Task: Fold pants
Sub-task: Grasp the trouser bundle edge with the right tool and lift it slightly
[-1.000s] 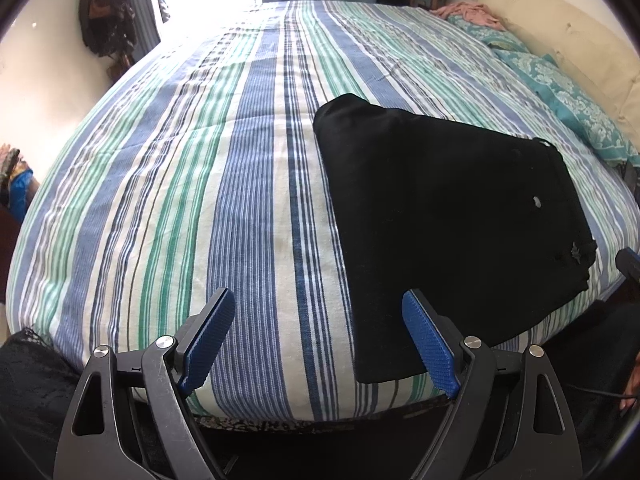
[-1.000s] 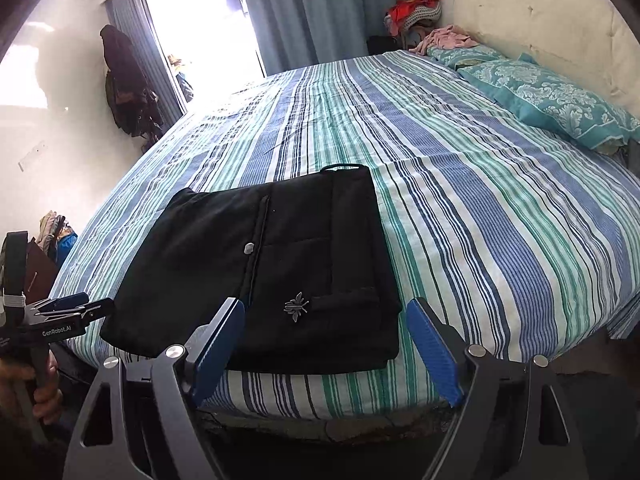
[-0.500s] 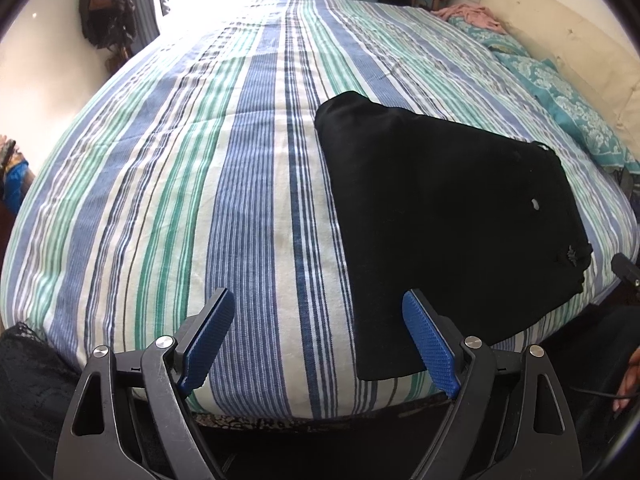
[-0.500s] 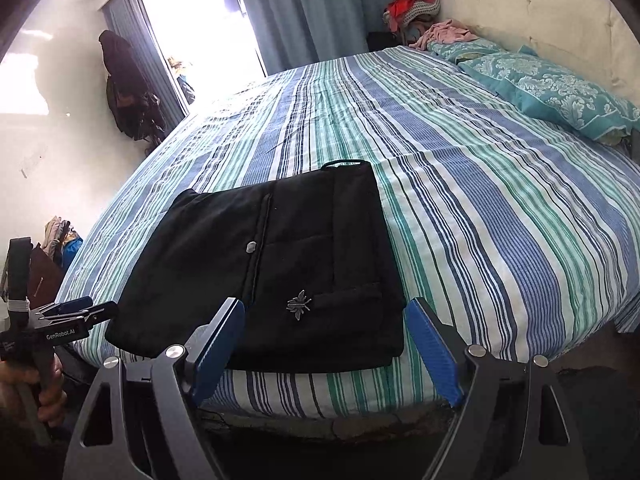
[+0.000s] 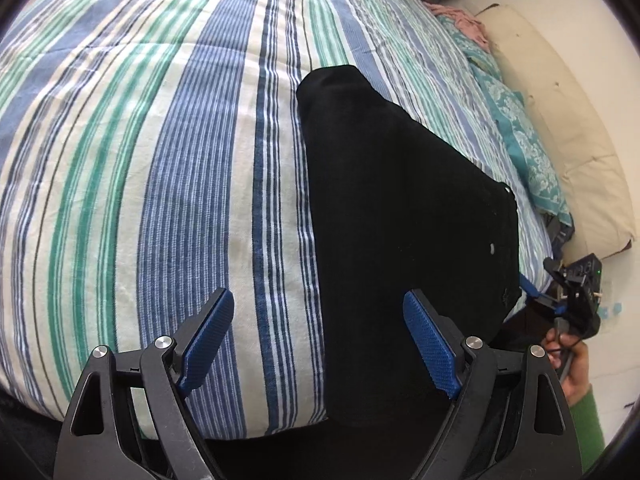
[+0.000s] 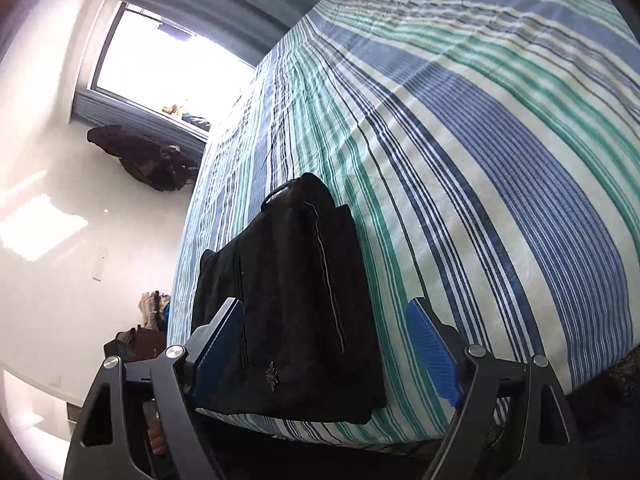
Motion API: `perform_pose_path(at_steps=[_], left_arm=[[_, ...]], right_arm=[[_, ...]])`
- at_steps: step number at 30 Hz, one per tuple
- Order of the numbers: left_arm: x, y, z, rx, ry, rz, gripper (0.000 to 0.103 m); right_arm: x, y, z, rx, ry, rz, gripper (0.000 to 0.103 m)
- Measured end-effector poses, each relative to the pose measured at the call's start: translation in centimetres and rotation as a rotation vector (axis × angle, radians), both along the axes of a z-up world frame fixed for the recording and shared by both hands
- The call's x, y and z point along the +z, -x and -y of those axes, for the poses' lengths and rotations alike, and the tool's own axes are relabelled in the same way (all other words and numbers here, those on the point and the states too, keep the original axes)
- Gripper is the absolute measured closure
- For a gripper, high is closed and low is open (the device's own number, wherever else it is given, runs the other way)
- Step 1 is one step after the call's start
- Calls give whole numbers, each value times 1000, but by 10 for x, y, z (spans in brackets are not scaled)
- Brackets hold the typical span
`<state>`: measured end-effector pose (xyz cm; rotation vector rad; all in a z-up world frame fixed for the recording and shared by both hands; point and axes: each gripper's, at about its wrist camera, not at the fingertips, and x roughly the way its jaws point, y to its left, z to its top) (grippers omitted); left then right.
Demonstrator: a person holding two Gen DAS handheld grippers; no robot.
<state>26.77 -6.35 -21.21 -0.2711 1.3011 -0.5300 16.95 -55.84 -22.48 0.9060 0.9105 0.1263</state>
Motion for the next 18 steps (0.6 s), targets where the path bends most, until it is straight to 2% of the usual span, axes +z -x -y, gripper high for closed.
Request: perform_pose_path(at_steps=[2, 6, 10, 11, 12, 13, 15, 17, 18], left_arm=[[-5, -4, 9, -20, 14, -21, 15], [-12, -9, 24, -44, 22, -18, 12], [-16, -13, 42, -51, 2, -11, 11], [-16, -14, 46, -54, -3, -9, 21], [-17, -14, 53, -74, 9, -12, 52], [-15, -12, 59, -85, -12, -6, 57], [-4, -4, 69, -101, -74, 60, 77], [11, 4, 77, -122, -125, 116, 82], [19, 7, 78, -126, -126, 135, 83]], right_arm=[[-15, -14, 0, 65, -64, -43, 20], [-32, -39, -19, 178, -43, -105, 20], [-42, -54, -41, 268, -87, -85, 16], [-44, -55, -43, 266, -83, -85, 16], [-44, -56, -46, 264, -77, -87, 18], [-43, -56, -50, 275, -53, -87, 23], [-38, -56, -60, 315, 45, -101, 47], [-30, -54, -66, 338, 44, -79, 60], [-23, -53, -70, 344, 52, -62, 64]])
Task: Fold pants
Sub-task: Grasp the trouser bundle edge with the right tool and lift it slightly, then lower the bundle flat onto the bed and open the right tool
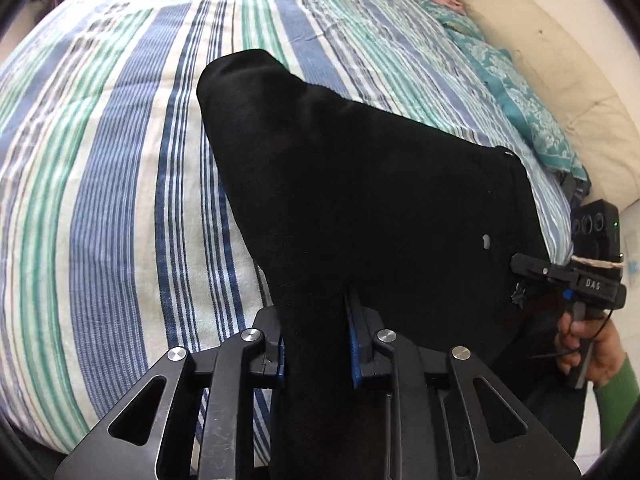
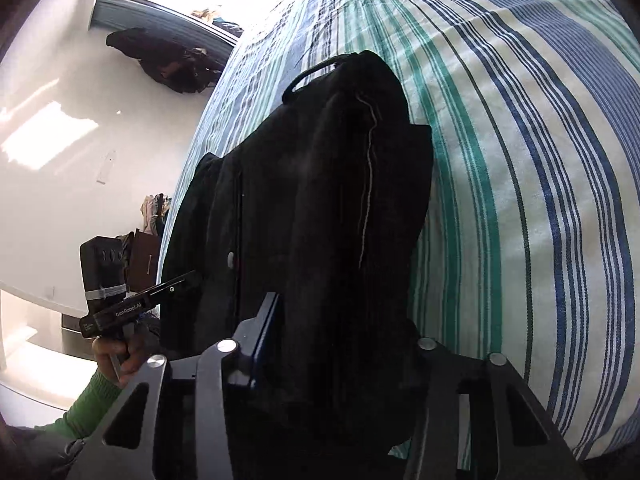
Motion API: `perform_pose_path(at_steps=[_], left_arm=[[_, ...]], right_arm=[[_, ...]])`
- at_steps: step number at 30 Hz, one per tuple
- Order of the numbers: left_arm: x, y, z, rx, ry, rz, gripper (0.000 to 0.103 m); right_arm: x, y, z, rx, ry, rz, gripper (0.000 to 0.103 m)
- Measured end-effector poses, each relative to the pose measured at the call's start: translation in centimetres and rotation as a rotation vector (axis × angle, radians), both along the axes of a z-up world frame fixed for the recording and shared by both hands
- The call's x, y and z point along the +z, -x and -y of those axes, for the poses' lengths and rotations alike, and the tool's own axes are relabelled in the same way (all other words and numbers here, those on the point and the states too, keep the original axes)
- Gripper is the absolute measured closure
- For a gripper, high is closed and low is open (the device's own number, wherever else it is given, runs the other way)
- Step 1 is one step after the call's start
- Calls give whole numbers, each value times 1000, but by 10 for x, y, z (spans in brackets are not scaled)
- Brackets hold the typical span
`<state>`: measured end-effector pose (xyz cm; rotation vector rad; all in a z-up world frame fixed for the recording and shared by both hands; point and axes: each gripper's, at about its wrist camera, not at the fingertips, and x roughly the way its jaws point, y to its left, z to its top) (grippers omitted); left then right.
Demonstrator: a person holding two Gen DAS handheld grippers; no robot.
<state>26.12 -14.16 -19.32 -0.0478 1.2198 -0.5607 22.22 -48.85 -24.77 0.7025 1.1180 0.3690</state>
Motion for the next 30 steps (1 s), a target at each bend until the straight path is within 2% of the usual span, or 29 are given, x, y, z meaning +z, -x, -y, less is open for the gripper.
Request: perform_pose_path(at_steps=[3, 5, 8, 11, 14, 16, 17, 18, 19, 20, 21, 22, 23, 24, 26, 27, 30], left_arm=[[30, -3, -8, -1, 84, 23, 83], [51, -14, -17, 5, 110, 57, 83], [78, -46, -35, 37, 125, 111, 83], [100, -90, -53, 88, 138, 163, 83], [107, -129, -63, 133, 121, 208, 83], [94, -149, -63, 154, 80, 217, 82], [79, -158, -64, 166, 42, 204, 76], [59, -166, -64, 189, -19, 182, 62], [34, -174, -63, 215, -96, 149, 56], [6, -178, -62, 232, -176, 109, 53], [-20, -180, -62, 236, -260, 70, 44], [-31, -175, -70, 234, -236, 93, 36], [-29, -169, -76, 265, -229, 152, 21], [-27, -160, -86, 295, -252, 172, 8], [-17, -152, -94, 308, -241, 174, 7], [-10, -145, -97, 306, -245, 189, 7], [11, -117, -103, 314, -305, 287, 8]], right_arm=[[26, 2, -8, -6, -38, 74, 68], [45, -5, -17, 5, -62, 124, 69], [73, -32, -35, 25, -74, 194, 69], [98, -77, -51, 33, -72, 263, 69], [110, -127, -57, 38, -62, 306, 69], [108, -156, -61, 49, -36, 308, 69], [103, -170, -63, 42, -19, 296, 69], [93, -182, -66, 38, -3, 273, 69], [79, -191, -66, 38, 25, 238, 68], [60, -199, -69, 30, 74, 187, 66], [40, -206, -64, 20, 124, 112, 65], [13, -210, -65, 16, 192, 19, 61], [-9, -210, -67, 17, 254, -55, 49], [-17, -205, -63, -13, 229, -37, 48], [-15, -196, -51, -68, 148, -8, 47], [-12, -190, -47, -80, 132, -11, 43], [12, -168, -33, -97, 174, 44, 32]])
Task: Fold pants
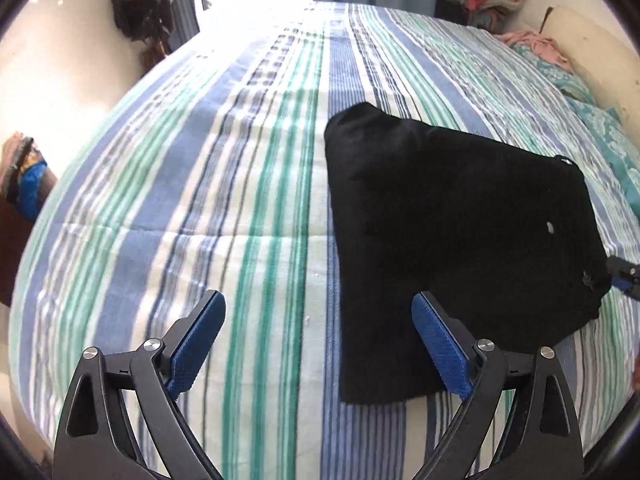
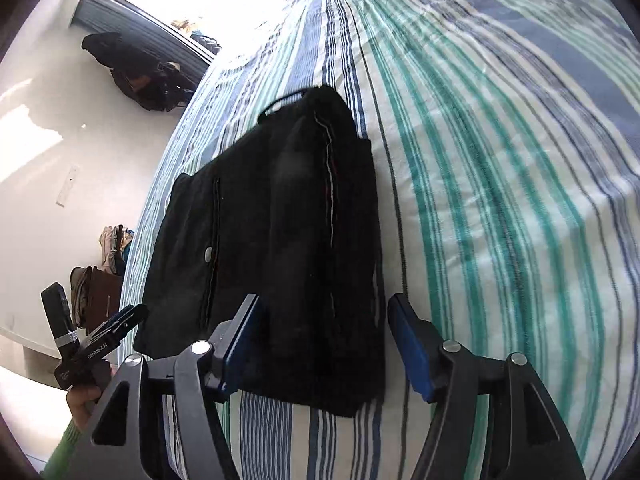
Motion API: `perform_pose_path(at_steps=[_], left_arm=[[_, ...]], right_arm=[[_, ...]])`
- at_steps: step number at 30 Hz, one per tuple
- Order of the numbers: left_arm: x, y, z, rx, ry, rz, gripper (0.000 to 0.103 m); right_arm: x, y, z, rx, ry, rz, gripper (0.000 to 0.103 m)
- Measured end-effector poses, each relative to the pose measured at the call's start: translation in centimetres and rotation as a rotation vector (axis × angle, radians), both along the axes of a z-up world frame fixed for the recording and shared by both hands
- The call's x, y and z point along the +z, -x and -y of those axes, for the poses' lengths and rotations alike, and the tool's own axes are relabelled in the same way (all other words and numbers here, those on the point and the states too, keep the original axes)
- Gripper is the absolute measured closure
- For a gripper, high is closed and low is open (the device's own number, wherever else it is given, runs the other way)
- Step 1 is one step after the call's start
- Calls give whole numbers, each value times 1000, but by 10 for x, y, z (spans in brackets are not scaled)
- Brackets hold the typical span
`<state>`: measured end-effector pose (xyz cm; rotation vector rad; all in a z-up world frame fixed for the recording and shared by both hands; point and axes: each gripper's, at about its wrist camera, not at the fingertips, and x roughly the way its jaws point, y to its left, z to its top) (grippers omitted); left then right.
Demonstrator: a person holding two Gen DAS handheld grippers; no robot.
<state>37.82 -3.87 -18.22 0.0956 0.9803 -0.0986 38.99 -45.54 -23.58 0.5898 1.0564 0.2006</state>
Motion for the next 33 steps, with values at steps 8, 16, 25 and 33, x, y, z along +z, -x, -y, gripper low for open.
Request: perform_pose_path(at_steps=[8, 16, 25, 33], left_arm=[[15, 79, 12, -21, -11, 60, 7], [49, 140, 26, -39, -52, 181, 5], [83, 175, 21, -32, 10, 238, 2], [92, 198, 25, 8, -65, 286, 2]], right_arm=[[59, 92, -7, -8, 178, 130, 0], [62, 167, -48, -88, 284, 123, 0], [105, 217, -97, -152, 465, 244, 0], [129, 239, -124, -140, 592, 280, 0]])
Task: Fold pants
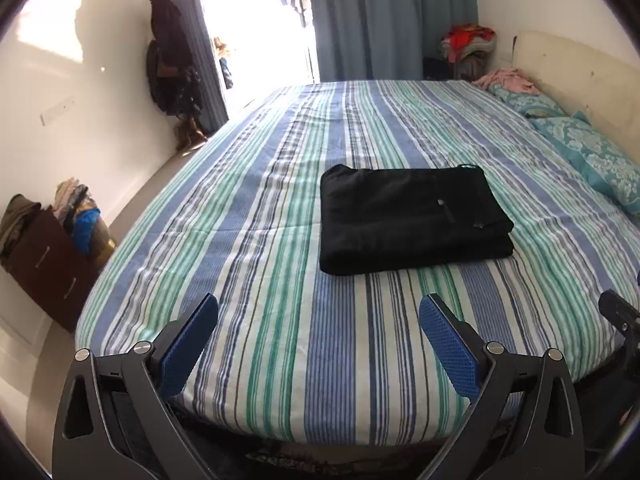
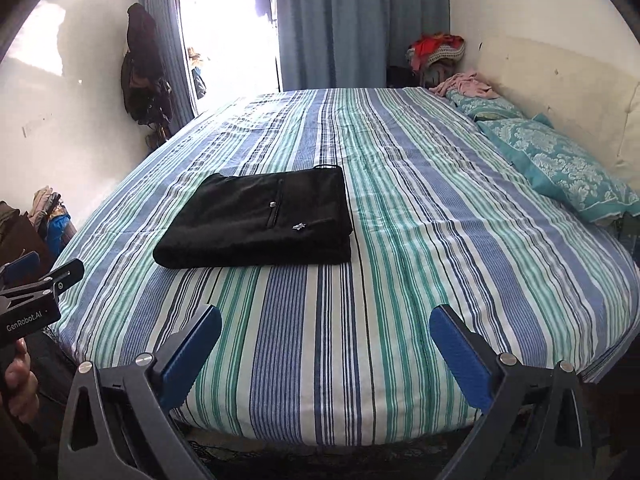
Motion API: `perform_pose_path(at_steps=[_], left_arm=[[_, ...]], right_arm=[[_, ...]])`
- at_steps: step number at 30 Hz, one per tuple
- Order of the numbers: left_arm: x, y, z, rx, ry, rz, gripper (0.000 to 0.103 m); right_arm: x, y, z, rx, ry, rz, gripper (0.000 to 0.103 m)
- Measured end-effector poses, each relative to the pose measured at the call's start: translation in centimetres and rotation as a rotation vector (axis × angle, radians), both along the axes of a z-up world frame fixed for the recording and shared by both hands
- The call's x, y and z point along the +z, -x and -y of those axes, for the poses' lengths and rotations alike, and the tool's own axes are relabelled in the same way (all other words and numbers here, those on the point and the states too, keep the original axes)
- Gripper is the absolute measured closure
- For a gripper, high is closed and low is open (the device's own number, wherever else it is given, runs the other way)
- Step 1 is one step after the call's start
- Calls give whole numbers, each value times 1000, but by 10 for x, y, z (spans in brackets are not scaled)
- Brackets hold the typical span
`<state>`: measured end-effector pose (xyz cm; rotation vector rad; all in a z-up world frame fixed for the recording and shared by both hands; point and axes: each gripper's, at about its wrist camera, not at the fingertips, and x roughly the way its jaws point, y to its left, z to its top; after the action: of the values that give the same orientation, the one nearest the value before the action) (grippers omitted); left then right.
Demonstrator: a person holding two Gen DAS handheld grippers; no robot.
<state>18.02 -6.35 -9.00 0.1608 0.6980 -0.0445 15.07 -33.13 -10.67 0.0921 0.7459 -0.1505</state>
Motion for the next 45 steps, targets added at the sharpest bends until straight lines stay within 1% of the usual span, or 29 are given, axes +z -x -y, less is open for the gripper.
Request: perform_pose_path(at_steps=[2, 7, 10, 15, 20, 22, 25, 26, 30, 35, 38, 45], left_arm=[[2, 4, -1, 7, 17, 6, 2], [5, 7, -1, -18, 46, -38, 2], [10, 9, -3, -47, 89, -70, 2], [22, 15, -10, -47, 130, -74, 2], [30, 17, -11, -24, 90, -64, 2], [29, 17, -11, -24, 81, -77, 2], [26, 14, -10, 4, 47, -111, 2], [25, 13, -10, 10, 47, -120, 2], [23, 10, -15, 11, 100, -164, 1], [20, 7, -12, 3, 102, -190, 1], [18, 7, -11, 7, 93, -194, 1], [21, 9, -9, -14, 99, -175, 1]], right_arm=[[3, 3, -6, 5, 19, -3, 0], [8, 8, -13, 0, 38, -2, 0], [12, 11, -16, -9, 46, -3, 0], [26, 15, -23, -17, 39, 0, 0], [34, 14, -30, -4, 27, -14, 0], [35, 15, -33, 3, 27, -20, 0], [39, 16, -36, 8, 20, -20, 0], [41, 16, -37, 10, 21, -20, 0], [47, 17, -38, 11, 28, -14, 0], [51, 16, -36, 8, 8, -15, 0], [52, 15, -34, 9, 4, -13, 0], [55, 11, -34, 31, -7, -8, 0]])
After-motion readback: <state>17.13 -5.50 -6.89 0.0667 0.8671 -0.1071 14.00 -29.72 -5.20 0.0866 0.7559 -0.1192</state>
